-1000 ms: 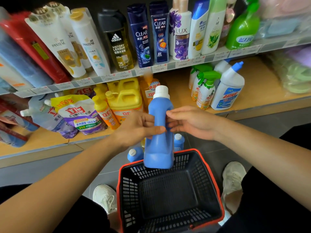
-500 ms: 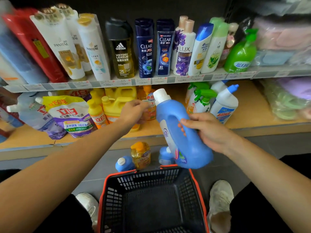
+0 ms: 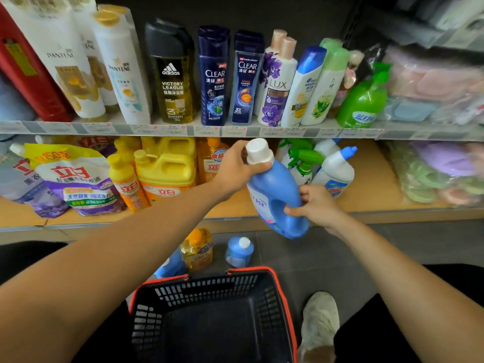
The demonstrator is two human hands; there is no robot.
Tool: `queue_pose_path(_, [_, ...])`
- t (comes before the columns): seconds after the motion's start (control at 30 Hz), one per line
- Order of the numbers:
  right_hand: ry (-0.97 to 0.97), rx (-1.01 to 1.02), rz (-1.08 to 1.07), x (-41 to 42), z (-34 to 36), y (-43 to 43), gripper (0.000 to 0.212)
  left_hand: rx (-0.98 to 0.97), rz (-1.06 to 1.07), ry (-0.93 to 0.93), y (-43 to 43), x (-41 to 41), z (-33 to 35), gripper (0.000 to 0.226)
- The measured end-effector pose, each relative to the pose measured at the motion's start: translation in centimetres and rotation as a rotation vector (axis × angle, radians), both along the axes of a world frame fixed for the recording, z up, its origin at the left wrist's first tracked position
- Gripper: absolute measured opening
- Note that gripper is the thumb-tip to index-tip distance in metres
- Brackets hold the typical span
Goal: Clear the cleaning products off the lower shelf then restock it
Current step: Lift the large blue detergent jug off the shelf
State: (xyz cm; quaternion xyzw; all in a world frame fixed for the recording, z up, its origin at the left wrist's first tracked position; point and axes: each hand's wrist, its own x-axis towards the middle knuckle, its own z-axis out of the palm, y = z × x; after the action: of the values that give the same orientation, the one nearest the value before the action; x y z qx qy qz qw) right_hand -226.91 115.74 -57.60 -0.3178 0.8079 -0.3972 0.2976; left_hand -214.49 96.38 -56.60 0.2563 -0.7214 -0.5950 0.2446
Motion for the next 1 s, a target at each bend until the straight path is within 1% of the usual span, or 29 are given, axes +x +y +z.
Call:
queue_pose_path(0.13, [-0.020,0.023,-0.035,-0.7,-2.8,-2.0,0.035,-0.164,0.031,-0.005,0.0,-0.5,-0.8,0.055])
queue_pose_path(0.37, [-0.027,0.015,-0.104,-0.2,-5.0,-5.4,0.036,-0.163,0.099,-0.070,-1.7,-0.4,-2.7,0.057])
queue_pose_path(0.47, [0.017,-0.035,-0.164,-0.2,-5.6,-6.3,0.036,-0.158,0.024,-0.072,-2.7,-0.5,-2.6,0.058])
queue_pose_path(0.53, [0.011,-0.069,-0.197,-0.4,-5.9,-6.8,0.037,-0.211,-0.072,-0.091,-3.0,0.0,-2.4,0.064])
queue_pose_path(0.6, [0.008,-0.082,-0.227,-0.6,-6.4,-7.3,0.038,-0.302,-0.121,-0.146,-3.4,0.9,-2.5,0.064])
queue_pose_path(0.63, [0.006,-0.086,-0.248,-0.7,-6.6,-7.7,0.040,-0.387,-0.108,-0.200,-3.6,1.6,-2.6,0.060])
queue_pose_path(0.7, [0.005,-0.086,-0.312,-0.8,-7.0,-8.6,0.043,-0.625,-0.001,-0.328,-4.4,3.6,-2.7,0.050])
queue_pose_path(0.77, [0.033,-0.087,-0.379,-1.1,-7.3,-9.7,0.044,-0.853,0.087,-0.383,-5.6,6.1,-2.8,0.042])
queue_pose_path(0.83, [0.042,-0.096,-0.416,-1.3,-7.6,-10.8,0.044,-1.019,0.118,-0.436,-7.1,8.5,-3.1,0.042])
queue_pose_path(0.9, [0.032,-0.103,-0.417,-1.7,-7.8,-12.0,0.045,-1.082,0.177,-0.553,-8.3,10.5,-3.6,0.049])
queue_pose_path(0.93, [0.032,-0.107,-0.418,-2.0,-7.7,-12.6,0.046,-1.069,0.203,-0.602,-8.8,11.3,-3.8,0.053])
queue_pose_path(1.0, [0.037,-0.118,-0.441,-2.2,-7.4,-13.9,0.045,-1.069,0.184,-0.660,-9.3,12.3,-4.3,0.061])
